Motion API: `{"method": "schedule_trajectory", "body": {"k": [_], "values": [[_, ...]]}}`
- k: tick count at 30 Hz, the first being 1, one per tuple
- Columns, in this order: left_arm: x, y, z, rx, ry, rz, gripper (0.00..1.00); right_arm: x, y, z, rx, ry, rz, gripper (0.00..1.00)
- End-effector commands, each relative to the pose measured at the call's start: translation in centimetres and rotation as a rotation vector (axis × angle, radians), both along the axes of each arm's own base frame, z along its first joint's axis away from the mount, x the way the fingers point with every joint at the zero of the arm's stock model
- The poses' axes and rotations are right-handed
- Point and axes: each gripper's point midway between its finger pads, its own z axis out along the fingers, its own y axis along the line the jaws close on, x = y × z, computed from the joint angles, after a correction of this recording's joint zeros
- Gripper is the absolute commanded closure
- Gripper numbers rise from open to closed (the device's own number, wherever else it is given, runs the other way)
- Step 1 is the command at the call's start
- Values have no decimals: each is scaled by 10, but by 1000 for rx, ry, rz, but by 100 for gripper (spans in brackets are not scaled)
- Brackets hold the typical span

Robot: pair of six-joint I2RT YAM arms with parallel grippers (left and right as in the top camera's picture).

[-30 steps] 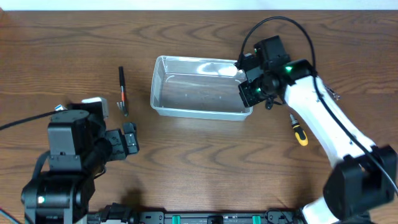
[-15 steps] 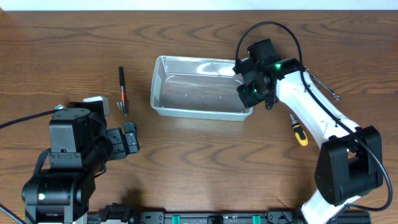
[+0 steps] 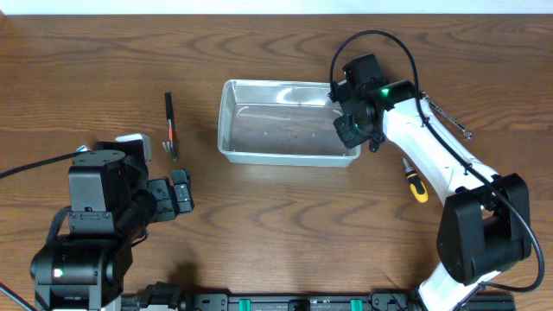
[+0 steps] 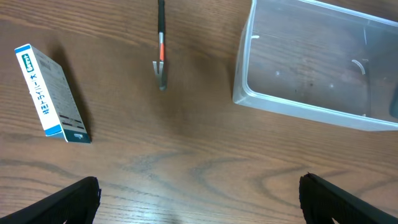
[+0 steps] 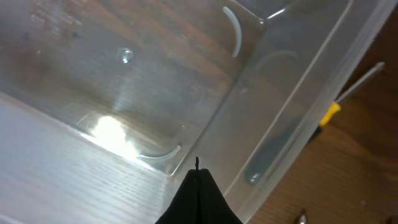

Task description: Pack container

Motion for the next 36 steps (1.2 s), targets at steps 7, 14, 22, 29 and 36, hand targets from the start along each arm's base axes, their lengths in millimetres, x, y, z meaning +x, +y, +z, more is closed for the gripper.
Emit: {"method": "schedule_trajectory", "body": {"k": [7,14,22,29,36], "values": [[0,1,2,12,-5,-9,2,12,-15,6,-101,-62,-20,99],[0,1,2,11,-5,-9,2,15,0,8,-24,-68,6,99],[0,1,2,15,-7,-11,2,11,36,61,193,-48,33,66],[0,1,2,14,-6,-11,2,22,-48,148,111,-259,-630,1],[-1,1,1,13,0,-10,2,-1,-73,132,189,-128,-933,1]]}}
